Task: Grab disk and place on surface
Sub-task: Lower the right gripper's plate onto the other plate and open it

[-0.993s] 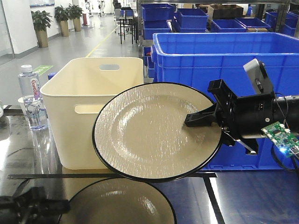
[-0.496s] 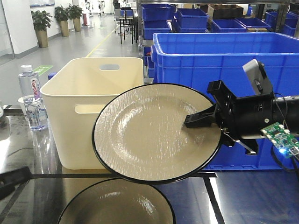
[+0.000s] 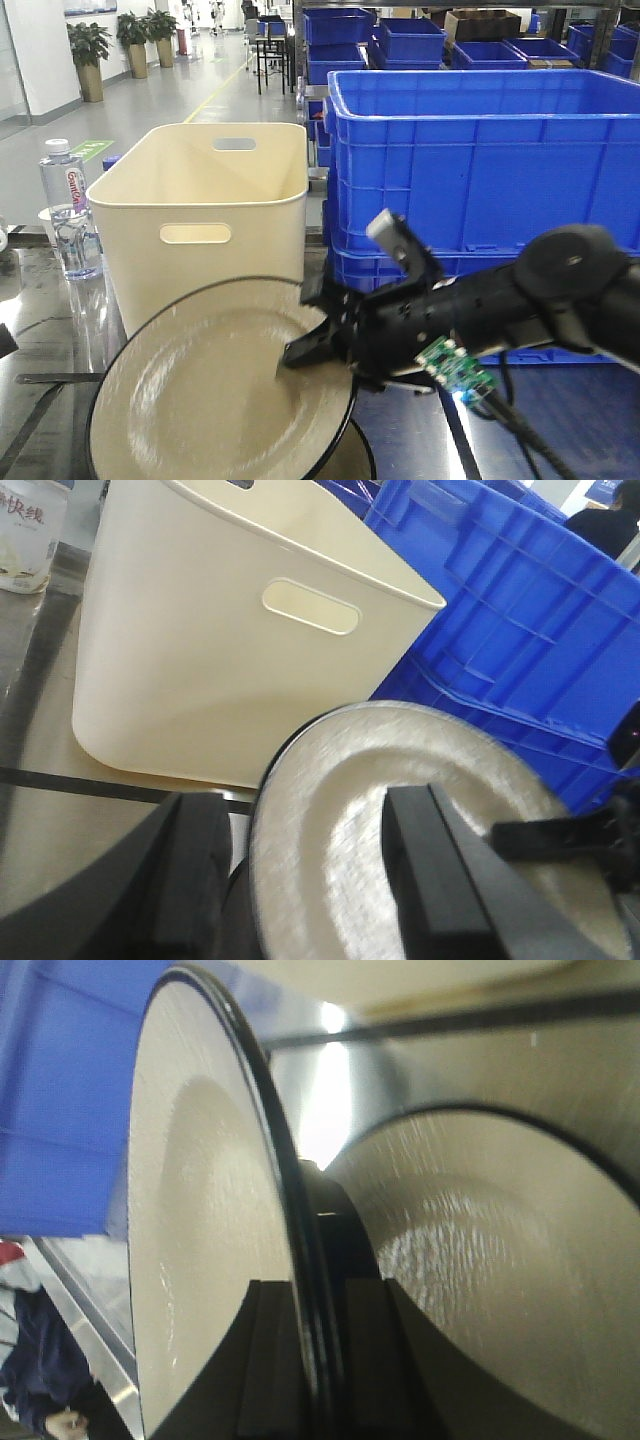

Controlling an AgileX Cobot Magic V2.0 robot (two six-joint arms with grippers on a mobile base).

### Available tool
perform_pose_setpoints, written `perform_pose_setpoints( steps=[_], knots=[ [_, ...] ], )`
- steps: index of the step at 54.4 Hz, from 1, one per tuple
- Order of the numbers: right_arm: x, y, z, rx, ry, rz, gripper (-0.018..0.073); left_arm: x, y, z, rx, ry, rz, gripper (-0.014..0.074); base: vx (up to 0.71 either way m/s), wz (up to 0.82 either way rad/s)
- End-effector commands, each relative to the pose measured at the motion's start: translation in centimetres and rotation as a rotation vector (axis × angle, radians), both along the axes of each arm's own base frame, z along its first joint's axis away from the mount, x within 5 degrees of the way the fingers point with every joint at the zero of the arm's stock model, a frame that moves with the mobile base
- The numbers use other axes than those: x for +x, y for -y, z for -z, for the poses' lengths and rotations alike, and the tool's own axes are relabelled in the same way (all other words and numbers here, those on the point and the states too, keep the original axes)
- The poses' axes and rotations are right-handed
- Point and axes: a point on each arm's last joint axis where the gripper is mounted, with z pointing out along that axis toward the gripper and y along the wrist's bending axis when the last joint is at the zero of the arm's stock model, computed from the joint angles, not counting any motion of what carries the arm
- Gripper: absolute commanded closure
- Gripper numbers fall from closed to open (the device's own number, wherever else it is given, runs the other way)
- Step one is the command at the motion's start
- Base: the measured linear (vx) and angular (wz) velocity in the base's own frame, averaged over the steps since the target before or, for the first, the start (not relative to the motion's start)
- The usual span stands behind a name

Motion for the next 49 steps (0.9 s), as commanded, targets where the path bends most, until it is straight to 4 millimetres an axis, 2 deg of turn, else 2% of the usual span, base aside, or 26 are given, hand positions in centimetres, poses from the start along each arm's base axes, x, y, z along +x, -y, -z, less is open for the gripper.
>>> perform_pose_setpoints(
  steps=[1,16,27,34,49],
  knots=[
    [0.0,-0.5,-2.5,0.102,0.052,0.034,0.0559,0.0,-0.2,-1.2,-0.033,0.044,-0.024,0.0133,0.00,0.00],
    [0.7,-1.0,-0.2,0.031,0.043,-0.046,0.0535,0.0,-0.2,-1.2,-0.033,0.045,-0.033,0.0133,0.00,0.00],
    [1.0,-0.6,0.6,-0.072,0.087,-0.063,0.0463,0.0,-0.3,-1.3,-0.033,0.046,-0.035,0.0133,0.00,0.00],
    [1.1,-0.1,1.1,-0.167,0.144,-0.102,0.0366,0.0,-0.3,-1.3,-0.033,0.046,-0.035,0.0133,0.00,0.00],
    [1.4,0.6,1.6,-0.304,0.238,-0.138,0.0084,0.0,-0.3,-1.3,-0.033,0.047,-0.038,0.0133,0.00,0.00]
  ],
)
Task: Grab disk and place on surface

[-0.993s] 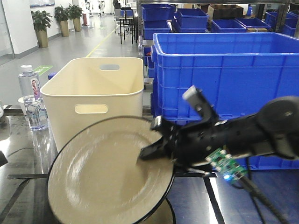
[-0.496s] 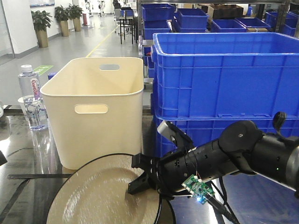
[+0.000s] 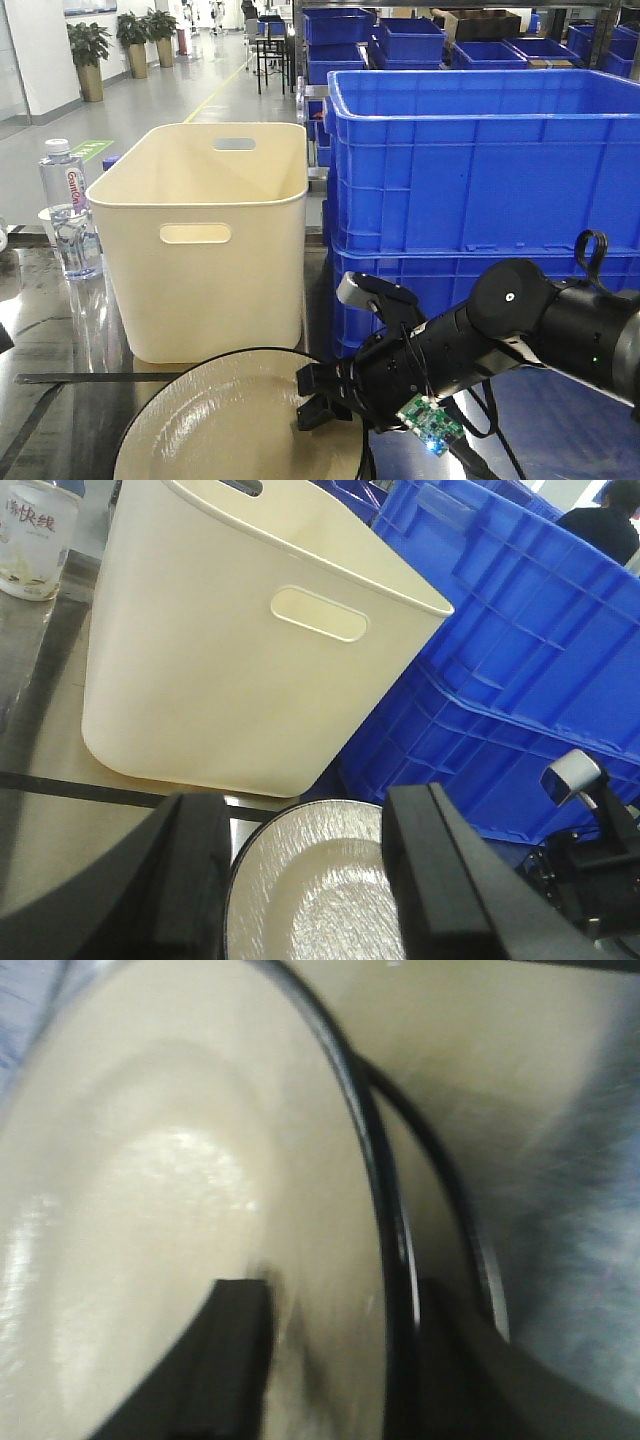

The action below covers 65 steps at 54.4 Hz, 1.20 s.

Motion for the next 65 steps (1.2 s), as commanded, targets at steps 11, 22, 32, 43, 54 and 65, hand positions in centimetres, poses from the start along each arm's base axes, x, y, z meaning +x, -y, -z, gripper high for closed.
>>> perform_pose_setpoints(
  steps=[11,22,32,43,54,65],
  knots=[
    [-0.5,1.4,-4.3,-0.087,0.254,-0.043,0.0000,0.0,-0.2,-1.2,-0.036,0.042,-0.023,0.0133,0.00,0.00],
    [-1.8,3.5,-7.7,-0.229,0.454,-0.046,0.0001,0.0,-0.2,-1.2,-0.036,0.042,-0.023,0.0133,0.00,0.00],
    [-3.7,4.7,-11.2,-0.234,0.586,-0.026,0.0001,0.0,-0.2,-1.2,-0.036,0.044,-0.033,0.0136,0.00,0.00],
    [-5.2,5.4,-13.1,-0.209,0.644,-0.009,0.0016,0.0,-0.2,-1.3,-0.037,0.044,-0.034,0.0138,0.00,0.00],
    [-5.4,5.5,-13.3,-0.207,0.649,-0.009,0.0035,0.0,-0.2,-1.3,-0.037,0.044,-0.034,0.0138,0.00,0.00],
    [-5.4,5.5,-13.3,-0.207,0.649,-0.009,0.0049,0.0,-0.2,-1.3,-0.037,0.044,-0.034,0.0138,0.00,0.00]
  ],
)
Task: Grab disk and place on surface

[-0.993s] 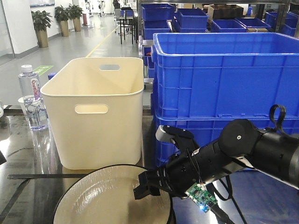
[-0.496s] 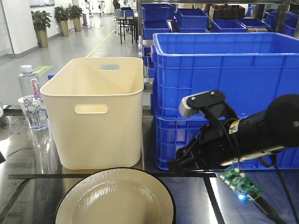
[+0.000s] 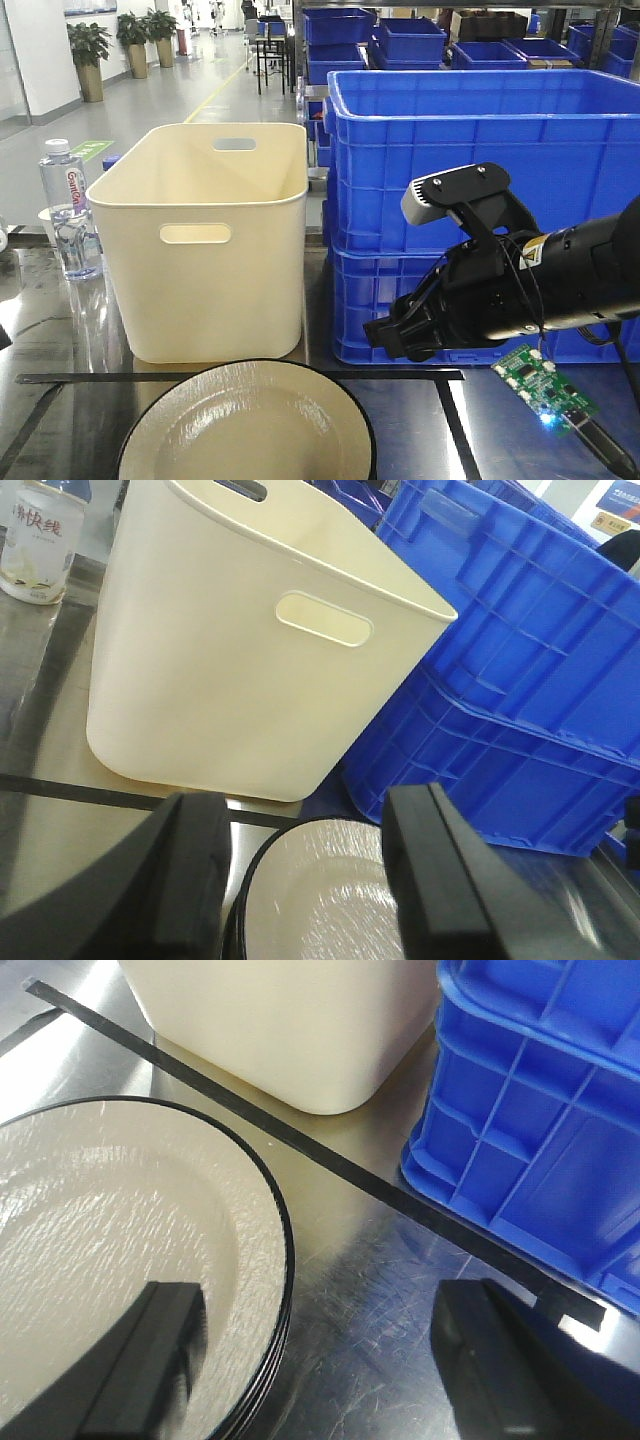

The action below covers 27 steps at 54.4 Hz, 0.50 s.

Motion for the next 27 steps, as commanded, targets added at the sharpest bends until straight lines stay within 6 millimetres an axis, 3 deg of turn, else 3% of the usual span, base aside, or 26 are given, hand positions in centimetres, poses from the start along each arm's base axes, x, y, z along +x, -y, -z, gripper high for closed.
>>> perform_pose_setpoints(
  steps=[1,12,27],
  knots=[
    [-0.4,0.4,-2.6,0.055,0.119,0.019,0.0050,0.0,-0.2,-1.2,-0.036,0.041,-0.024,0.0138,0.00,0.00],
    [-0.4,0.4,-2.6,0.055,0.119,0.019,0.0050,0.4,-2.0,-1.6,-0.033,0.090,-0.229,0.0155,0.00,0.00],
    [-0.4,0.4,-2.6,0.055,0.119,0.019,0.0050,0.4,-2.2,-1.7,-0.032,0.096,-0.252,0.0155,0.00,0.00]
  ],
)
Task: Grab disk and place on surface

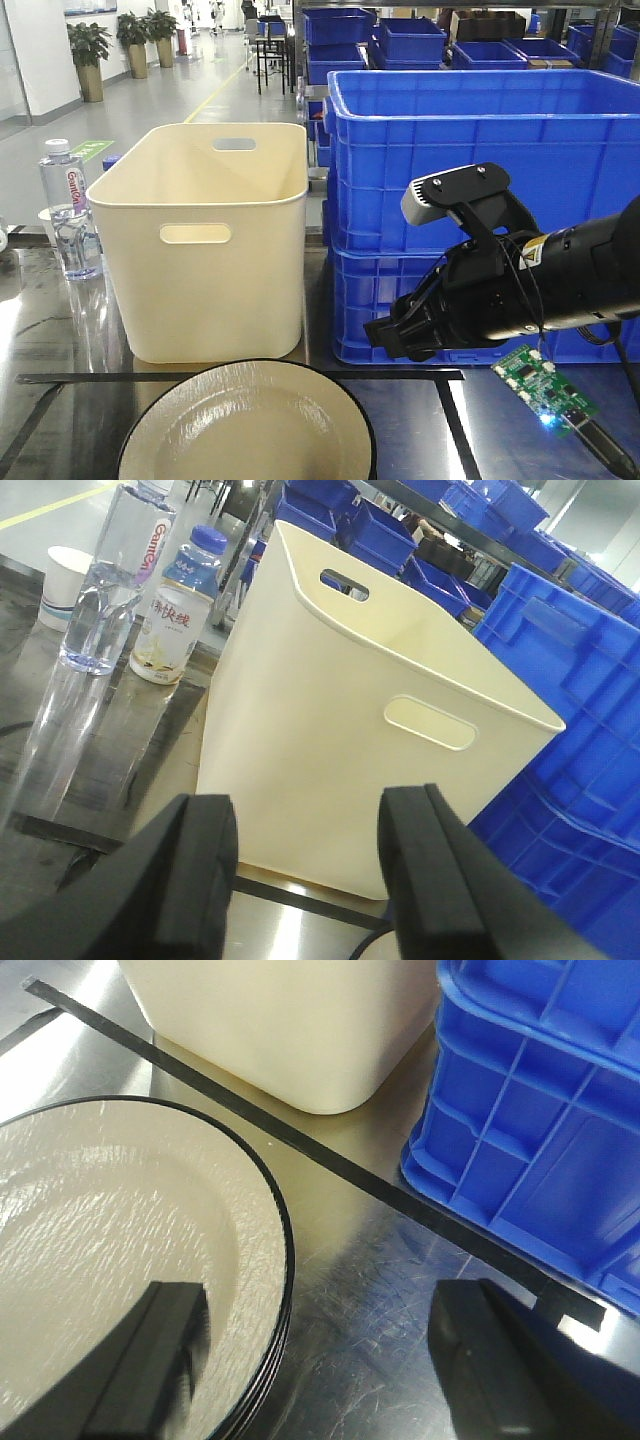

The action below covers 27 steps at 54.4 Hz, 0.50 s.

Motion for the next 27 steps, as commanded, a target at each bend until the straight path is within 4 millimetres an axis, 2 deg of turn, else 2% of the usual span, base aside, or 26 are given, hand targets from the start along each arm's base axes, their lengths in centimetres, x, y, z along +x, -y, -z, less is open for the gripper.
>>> perform_pose_setpoints(
  steps=[1,5,9,14,23,27],
  knots=[
    [-0.4,0.4,-2.6,0.055,0.119,0.019,0.0050,-0.1,-0.3,-1.2,-0.020,0.043,-0.032,0.0155,0.00,0.00],
    [-0.4,0.4,-2.6,0.055,0.119,0.019,0.0050,-0.2,-0.3,-1.1,0.027,0.042,-0.032,0.0155,0.00,0.00],
    [-0.4,0.4,-2.6,0.055,0.119,0.018,0.0051,-0.5,0.0,-1.0,0.159,0.032,0.000,0.0155,0.00,0.00],
    [-0.4,0.4,-2.6,0.055,0.119,0.018,0.0051,-1.7,0.3,-1.0,0.253,0.020,0.035,0.0190,0.00,0.00],
    [-0.4,0.4,-2.6,0.055,0.119,0.018,0.0051,-5.0,0.2,-1.0,0.207,0.028,-0.014,0.0407,0.00,0.00],
    [-0.4,0.4,-2.6,0.055,0.119,0.018,0.0051,-6.6,-0.2,0.1,0.213,0.043,-0.073,0.0529,0.00,0.00]
  ],
)
